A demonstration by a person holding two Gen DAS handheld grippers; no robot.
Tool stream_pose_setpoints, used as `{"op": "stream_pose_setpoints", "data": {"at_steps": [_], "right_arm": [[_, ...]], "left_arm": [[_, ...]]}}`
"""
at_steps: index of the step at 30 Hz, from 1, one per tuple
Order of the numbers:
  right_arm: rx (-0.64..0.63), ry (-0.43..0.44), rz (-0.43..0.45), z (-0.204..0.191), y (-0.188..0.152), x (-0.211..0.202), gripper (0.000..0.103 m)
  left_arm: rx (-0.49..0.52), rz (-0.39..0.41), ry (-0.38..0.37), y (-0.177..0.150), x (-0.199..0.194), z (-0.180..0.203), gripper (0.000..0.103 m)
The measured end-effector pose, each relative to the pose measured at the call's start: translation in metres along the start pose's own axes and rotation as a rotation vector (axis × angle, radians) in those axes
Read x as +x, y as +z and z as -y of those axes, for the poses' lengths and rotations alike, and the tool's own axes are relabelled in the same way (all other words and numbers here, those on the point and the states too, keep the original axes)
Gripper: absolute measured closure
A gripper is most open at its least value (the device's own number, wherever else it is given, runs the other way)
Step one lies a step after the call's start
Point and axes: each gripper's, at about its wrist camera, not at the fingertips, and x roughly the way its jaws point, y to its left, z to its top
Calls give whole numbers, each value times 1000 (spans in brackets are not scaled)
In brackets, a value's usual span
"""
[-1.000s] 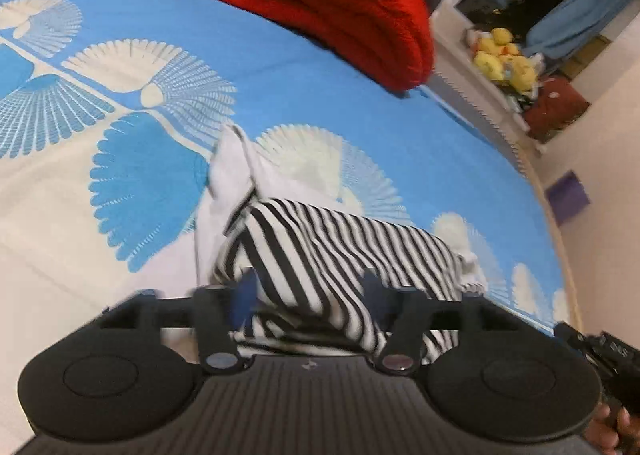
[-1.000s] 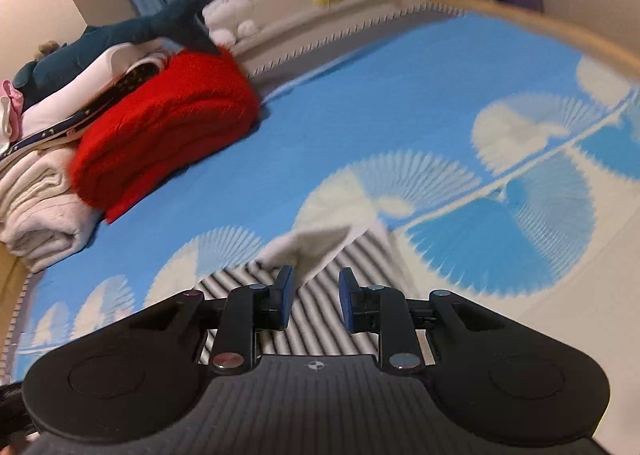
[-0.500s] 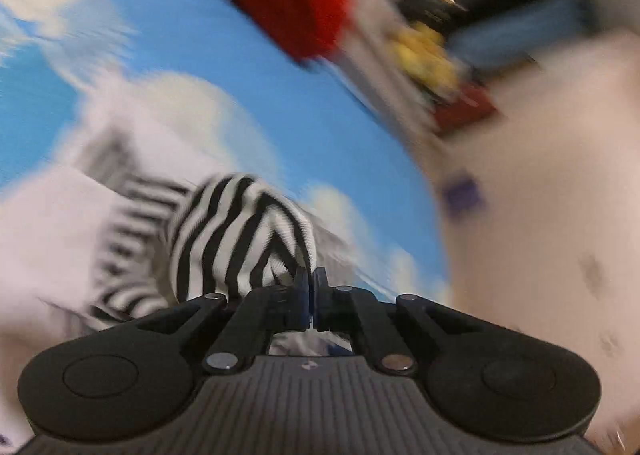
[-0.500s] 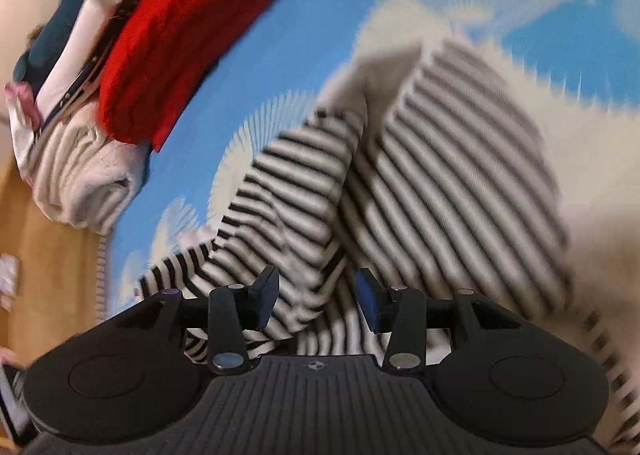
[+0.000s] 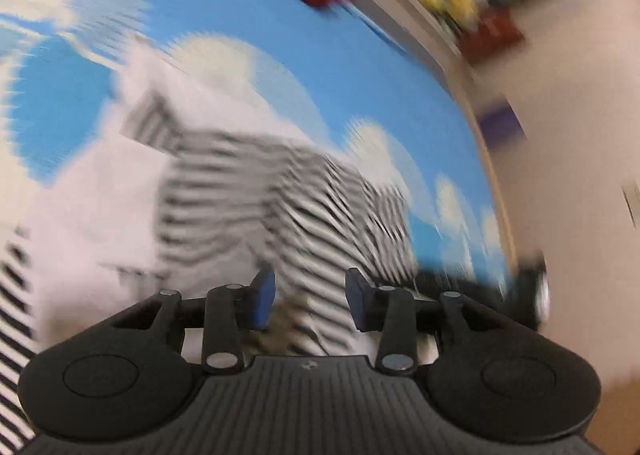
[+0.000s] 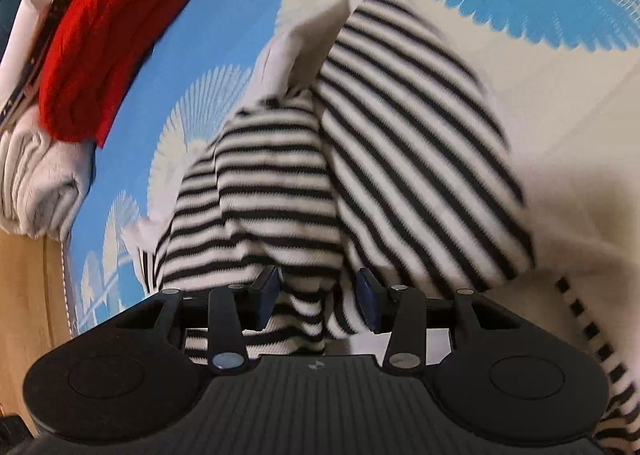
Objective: Fold small clothes
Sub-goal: 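Grasp the hoodie hem with the right gripper and lift it while the left gripper grasps the body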
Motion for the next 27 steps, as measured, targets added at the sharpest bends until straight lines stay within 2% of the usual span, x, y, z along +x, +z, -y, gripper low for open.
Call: {"op": "stream_pose_setpoints", "data": {"at_steps": [1,3,6,7,8,9,10,11,13,15,17,18,20,24,25,27], "right_arm": [[-8,-7,-5,-3,-3,3,58],[-17,-19,-6,-8,-6,8,58],[0,-19,19,-5,-4,13,61],[7,-9,31,-5,-4,12,66],[11,2,37,-4,-4,12,77],[17,20,48,-2,-2,10,92],[26,38,63,-1,0,8,98],[36,47,79,0,5,6,100],[51,95,139,1,11,-13,102],[27,163,233,0,17,-39,102],[-16,197,344,2,21,-65,102],[-2,203,361,8,23,-73,102],[78,182,312,29,25,-73,102],[179,28,101,55,18,-38,102],[187,-4,70,57,17,-31,102],[164,-45,75,48,15,-28,95]], "left_arm": [[-51,22,59,3,1,-11,59],[-142,15,131,8,10,-27,59],[-282,-51,146,8,31,-50,59],[-314,-72,141,5,38,-54,59],[-330,-92,144,3,43,-57,61],[-337,-102,146,1,46,-57,62],[-342,-98,145,2,46,-55,74],[-336,-75,143,1,44,-53,89],[-278,-7,128,7,31,-44,100],[-192,100,111,18,10,-33,100],[-130,200,149,25,-9,-28,100],[-120,231,173,27,-17,-29,100],[-145,224,215,29,-21,-39,100],[-259,39,307,19,0,-66,99],[-294,5,314,16,5,-72,97],[-338,-39,262,14,5,-81,93]]}}
